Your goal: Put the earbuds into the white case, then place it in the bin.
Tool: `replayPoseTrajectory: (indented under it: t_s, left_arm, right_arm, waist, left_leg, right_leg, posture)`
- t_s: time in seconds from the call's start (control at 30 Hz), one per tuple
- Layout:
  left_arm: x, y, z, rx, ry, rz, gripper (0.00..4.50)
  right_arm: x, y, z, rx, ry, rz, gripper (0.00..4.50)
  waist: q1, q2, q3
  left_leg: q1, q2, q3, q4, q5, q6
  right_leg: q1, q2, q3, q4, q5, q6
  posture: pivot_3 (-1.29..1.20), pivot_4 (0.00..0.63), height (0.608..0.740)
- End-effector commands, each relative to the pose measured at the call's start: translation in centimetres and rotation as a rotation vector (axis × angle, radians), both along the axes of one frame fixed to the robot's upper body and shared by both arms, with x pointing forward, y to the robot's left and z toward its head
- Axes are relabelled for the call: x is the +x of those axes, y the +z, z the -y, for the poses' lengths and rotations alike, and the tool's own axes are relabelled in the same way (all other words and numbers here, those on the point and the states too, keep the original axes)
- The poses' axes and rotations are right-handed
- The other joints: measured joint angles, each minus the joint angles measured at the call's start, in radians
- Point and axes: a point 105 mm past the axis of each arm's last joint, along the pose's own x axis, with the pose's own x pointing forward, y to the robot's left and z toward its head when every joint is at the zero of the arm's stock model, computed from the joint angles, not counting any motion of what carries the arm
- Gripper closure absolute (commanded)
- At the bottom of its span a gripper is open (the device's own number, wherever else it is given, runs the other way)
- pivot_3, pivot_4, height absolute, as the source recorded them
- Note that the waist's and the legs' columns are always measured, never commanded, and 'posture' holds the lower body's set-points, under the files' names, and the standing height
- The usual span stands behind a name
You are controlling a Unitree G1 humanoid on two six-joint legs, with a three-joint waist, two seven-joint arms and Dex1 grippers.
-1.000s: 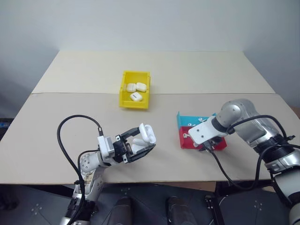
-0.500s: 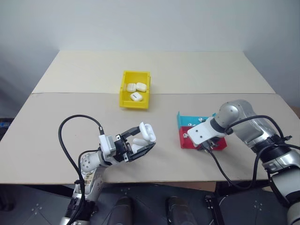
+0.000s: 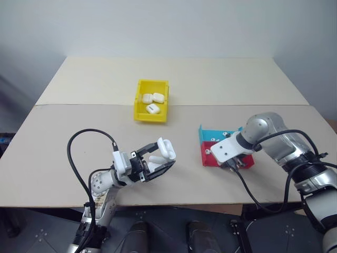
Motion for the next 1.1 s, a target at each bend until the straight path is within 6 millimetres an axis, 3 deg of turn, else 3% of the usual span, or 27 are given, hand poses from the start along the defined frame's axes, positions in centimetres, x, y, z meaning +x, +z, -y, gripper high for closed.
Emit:
replayPoseTrajectory:
  t_s: [0.03, 0.13, 0.4, 0.57, 0.8, 0.97, 1.1]
  left_arm:
    - [-0.4, 1.0, 0.3, -0.003, -0.011, 0.048, 1.75]
    - [-0.4, 1.0, 0.3, -0.002, -0.012, 0.046, 1.75]
    - [-0.3, 0.9, 0.3, 0.000, -0.020, 0.045, 1.75]
    - [-0.3, 1.0, 0.5, -0.009, -0.027, 0.050, 1.75]
    - [-0.6, 2.2, 0.8, -0.066, -0.047, 0.074, 1.75]
    - [-1.2, 4.4, 1.2, -0.152, -0.091, 0.076, 1.75]
    - [-1.9, 6.5, 1.9, -0.184, -0.152, 0.097, 1.75]
  right_arm:
    - [-0.2, 1.0, 0.0, -0.006, 0.030, 0.016, 3.12]
    - [-0.3, 1.1, 0.0, -0.005, 0.031, 0.017, 3.85]
    - [-0.9, 1.3, 0.0, 0.006, 0.024, 0.004, 3.85]
    - [-1.9, 2.8, -0.5, 0.103, -0.006, -0.028, 3.85]
    - [-2.5, 9.0, -0.6, 0.489, -0.196, -0.005, 3.85]
    - [-3.2, 14.2, -0.4, 0.854, -0.319, 0.079, 3.85]
    - [-5.1, 18.4, -0.6, 1.184, -0.299, 0.114, 3.85]
  waist:
    - [0.000, 0.000, 0.000]
    - [0.000, 0.000, 0.000]
    - [0.000, 0.000, 0.000]
    - [0.000, 0.000, 0.000]
    - [0.002, 0.000, 0.000]
    - [0.003, 0.000, 0.000]
    - [0.003, 0.000, 0.000]
  left_leg:
    - [0.000, 0.000, 0.000, 0.000, 0.000, 0.000]
    - [0.000, 0.000, 0.000, 0.000, 0.000, 0.000]
    - [0.000, 0.000, 0.000, 0.000, 0.000, 0.000]
    - [0.000, 0.000, 0.000, 0.000, 0.000, 0.000]
    - [0.000, 0.000, 0.000, 0.000, 0.000, 0.000]
    - [0.000, 0.000, 0.000, 0.000, 0.000, 0.000]
    - [-0.001, 0.000, -0.001, 0.000, 0.000, 0.000]
  right_leg:
    - [0.000, 0.000, 0.000, 0.000, 0.000, 0.000]
    - [0.000, 0.000, 0.000, 0.000, 0.000, 0.000]
    - [0.000, 0.000, 0.000, 0.000, 0.000, 0.000]
    - [0.000, 0.000, 0.000, 0.000, 0.000, 0.000]
    - [0.000, 0.000, 0.000, 0.000, 0.000, 0.000]
    - [0.000, 0.000, 0.000, 0.000, 0.000, 0.000]
    - [0.000, 0.000, 0.000, 0.000, 0.000, 0.000]
  posture:
    - [0.00, 0.150, 0.740]
    - [0.00, 0.150, 0.740]
    - [0.00, 0.150, 0.740]
    - [0.00, 0.150, 0.740]
    - [0.00, 0.150, 0.740]
    - [0.00, 0.150, 0.740]
    - [0.00, 0.150, 0.740]
